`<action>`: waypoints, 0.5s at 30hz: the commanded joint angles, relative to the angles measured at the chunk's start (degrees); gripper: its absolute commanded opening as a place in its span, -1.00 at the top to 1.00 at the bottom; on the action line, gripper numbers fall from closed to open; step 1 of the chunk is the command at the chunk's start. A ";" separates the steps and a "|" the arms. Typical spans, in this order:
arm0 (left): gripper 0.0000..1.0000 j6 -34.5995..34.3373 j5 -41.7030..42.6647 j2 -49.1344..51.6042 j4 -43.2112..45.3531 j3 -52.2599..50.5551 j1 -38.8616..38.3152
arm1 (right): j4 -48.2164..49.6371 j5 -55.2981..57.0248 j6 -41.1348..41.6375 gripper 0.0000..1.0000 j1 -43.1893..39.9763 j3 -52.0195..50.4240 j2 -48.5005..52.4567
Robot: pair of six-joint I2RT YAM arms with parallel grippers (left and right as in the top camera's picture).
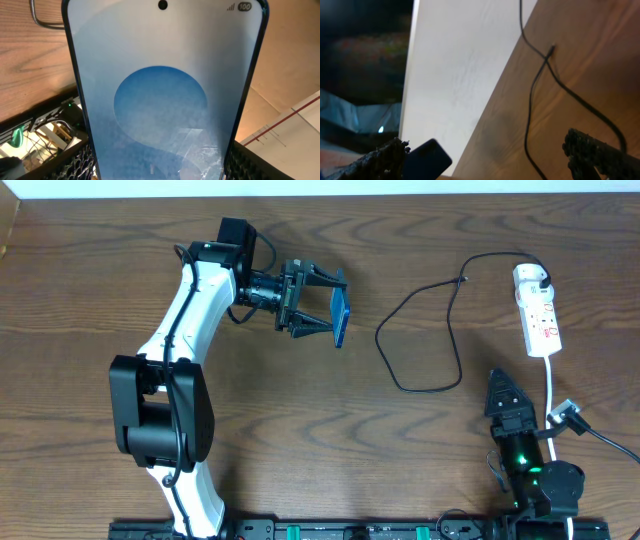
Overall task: Plug charger to phone and switch on socket
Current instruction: 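Reach the right gripper to the phone's top edge and grasp it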
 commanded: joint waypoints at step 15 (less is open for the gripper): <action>-0.29 -0.26 1.86 -1.88 1.51 0.22 0.13 | 12.46 -4.81 -30.67 -0.99 0.48 7.45 9.70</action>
